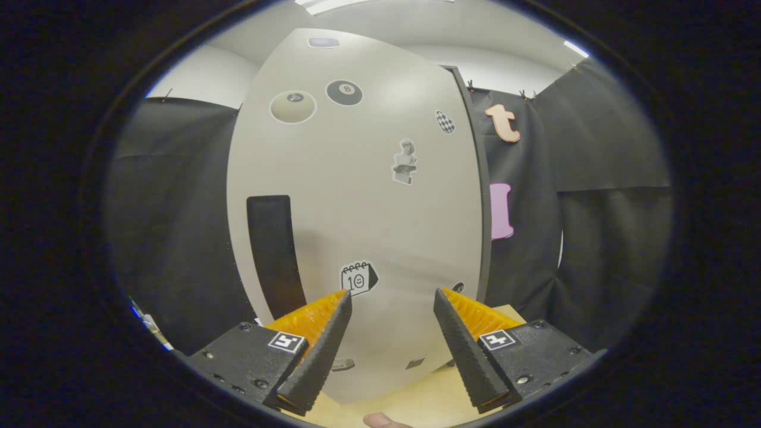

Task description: Open the shoe cabinet door, grab the shoes and put them into the shoe cabinet, then close the shoe cabinet door.

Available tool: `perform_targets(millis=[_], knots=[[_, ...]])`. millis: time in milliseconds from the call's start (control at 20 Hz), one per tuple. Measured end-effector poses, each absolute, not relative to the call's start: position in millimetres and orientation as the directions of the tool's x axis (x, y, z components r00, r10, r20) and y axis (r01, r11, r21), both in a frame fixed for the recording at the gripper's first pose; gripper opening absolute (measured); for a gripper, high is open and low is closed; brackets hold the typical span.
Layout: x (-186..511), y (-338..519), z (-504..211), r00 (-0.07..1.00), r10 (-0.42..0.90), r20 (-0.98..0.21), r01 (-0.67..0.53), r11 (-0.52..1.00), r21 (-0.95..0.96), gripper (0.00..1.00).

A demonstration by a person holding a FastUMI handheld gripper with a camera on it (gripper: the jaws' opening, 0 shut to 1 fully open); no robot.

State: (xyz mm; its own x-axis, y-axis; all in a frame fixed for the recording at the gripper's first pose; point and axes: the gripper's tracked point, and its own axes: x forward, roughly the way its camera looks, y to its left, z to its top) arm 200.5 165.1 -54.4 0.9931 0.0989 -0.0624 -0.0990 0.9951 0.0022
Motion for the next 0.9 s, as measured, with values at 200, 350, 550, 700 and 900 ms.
perform_targets(millis=[200, 350, 550, 700, 900], knots=[[197, 179, -64, 0.993, 0.097, -0.069, -0.095, 0.995, 0.027, 0.94], [184, 182, -62, 0.992, 0.111, -0.058, -0.109, 0.993, 0.044, 0.94], [159, 183, -57, 0.993, 0.114, -0.022, -0.114, 0.993, 0.010, 0.95], [132, 187, -57, 0.992, 0.124, 0.010, -0.124, 0.992, -0.002, 0.96], [94, 183, -56, 0.993, 0.109, 0.048, -0.108, 0.994, -0.021, 0.96]])
